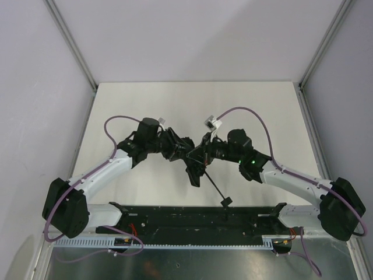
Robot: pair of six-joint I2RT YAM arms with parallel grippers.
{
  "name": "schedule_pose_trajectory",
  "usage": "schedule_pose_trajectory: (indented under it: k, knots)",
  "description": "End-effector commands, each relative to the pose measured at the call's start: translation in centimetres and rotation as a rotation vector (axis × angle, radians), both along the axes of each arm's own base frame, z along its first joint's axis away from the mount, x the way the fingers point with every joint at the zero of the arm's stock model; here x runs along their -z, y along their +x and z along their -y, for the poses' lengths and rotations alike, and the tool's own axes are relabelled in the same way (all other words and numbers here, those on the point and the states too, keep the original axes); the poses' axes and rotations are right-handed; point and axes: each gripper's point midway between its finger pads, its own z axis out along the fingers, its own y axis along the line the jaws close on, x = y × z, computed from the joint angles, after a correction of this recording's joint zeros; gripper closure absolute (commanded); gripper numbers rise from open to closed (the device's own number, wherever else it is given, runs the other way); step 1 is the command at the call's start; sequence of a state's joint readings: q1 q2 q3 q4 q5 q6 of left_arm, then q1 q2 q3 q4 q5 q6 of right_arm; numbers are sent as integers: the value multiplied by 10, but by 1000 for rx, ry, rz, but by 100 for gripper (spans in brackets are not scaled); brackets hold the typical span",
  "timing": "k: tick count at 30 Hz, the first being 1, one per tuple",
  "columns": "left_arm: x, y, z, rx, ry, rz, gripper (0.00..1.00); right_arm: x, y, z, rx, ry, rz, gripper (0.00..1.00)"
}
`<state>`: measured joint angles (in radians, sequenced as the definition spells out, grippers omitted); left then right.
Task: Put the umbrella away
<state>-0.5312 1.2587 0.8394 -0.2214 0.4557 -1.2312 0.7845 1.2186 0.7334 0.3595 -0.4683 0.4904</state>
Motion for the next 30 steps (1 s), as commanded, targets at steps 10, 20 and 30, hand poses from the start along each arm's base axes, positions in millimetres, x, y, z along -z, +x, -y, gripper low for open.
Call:
schedule_pose_trajectory:
  k: [10, 20, 30]
  knots:
    - [-10, 37, -9, -126, 33, 81, 100, 24, -50, -40, -143, -331, 426, 100]
    - [31, 63, -10, -109, 126, 61, 100, 94, -36, -71, -164, -417, 393, 100]
    - [58, 103, -32, -135, 190, 74, 100, 156, -26, -83, -187, -434, 224, 99]
